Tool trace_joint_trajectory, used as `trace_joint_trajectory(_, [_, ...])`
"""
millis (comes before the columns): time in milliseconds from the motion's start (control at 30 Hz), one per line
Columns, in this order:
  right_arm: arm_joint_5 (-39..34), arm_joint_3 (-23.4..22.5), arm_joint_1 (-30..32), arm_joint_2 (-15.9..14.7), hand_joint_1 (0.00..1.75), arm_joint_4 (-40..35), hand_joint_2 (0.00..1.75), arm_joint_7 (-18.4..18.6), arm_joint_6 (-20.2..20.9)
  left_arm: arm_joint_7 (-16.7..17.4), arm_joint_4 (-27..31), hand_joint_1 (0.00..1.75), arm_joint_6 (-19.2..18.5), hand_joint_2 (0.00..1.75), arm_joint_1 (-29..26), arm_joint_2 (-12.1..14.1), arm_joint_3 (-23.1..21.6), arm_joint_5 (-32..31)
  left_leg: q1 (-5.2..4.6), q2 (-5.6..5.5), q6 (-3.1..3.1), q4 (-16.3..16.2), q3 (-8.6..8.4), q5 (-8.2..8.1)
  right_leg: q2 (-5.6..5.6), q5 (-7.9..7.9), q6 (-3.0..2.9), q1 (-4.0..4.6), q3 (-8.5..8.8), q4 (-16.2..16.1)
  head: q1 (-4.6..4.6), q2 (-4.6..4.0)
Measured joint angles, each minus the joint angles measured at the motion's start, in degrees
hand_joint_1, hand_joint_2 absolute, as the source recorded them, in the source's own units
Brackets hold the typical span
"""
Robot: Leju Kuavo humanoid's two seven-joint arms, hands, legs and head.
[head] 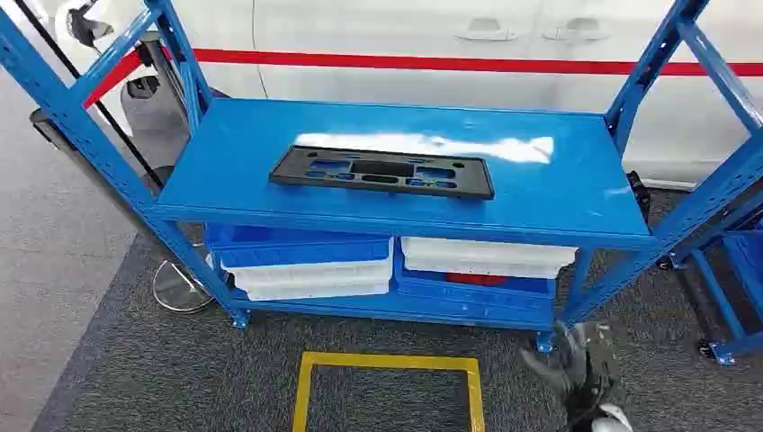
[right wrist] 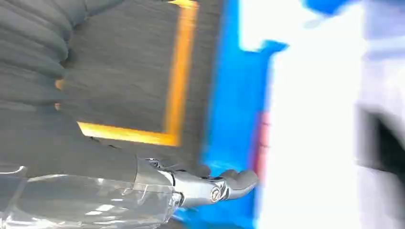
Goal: Take the parts from the cabinet and place them on the table.
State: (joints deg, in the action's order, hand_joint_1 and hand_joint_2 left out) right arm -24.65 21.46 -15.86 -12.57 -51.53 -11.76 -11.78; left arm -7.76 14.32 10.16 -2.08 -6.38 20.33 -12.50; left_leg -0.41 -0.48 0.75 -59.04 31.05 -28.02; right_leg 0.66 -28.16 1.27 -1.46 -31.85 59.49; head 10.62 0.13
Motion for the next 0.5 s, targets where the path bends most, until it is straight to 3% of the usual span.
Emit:
trace_joint_trajectory(267, [0.94, -8.41, -1.33, -2.25, 0.00, -15.50, 1.75, -3.93, 1.88, -0.15, -0.74, 0.00, -0.52, 0.00, 0.58, 0.00, 0.59, -2.21, -0.01, -0.01, 0.03, -0.02, 0.01, 0.02, 0.00, 0.03, 0.04, -0.01, -0.01, -0.02, 0.00, 0.00])
trace_joint_trajectory(500, [-0.83, -15.39, -1.30, -3.41, 0.00, -28.11, 1.75, -7.78, 7.61, -0.48, -1.31, 0.00, -0.74, 0.00, 1.09, 0.00, 0.63, -4.17, -0.02, -0.01, 0.03, -0.02, 0.03, 0.02, 0.01, 0.03, 0.04, -0.02, -0.03, -0.03, 0.00, -0.02])
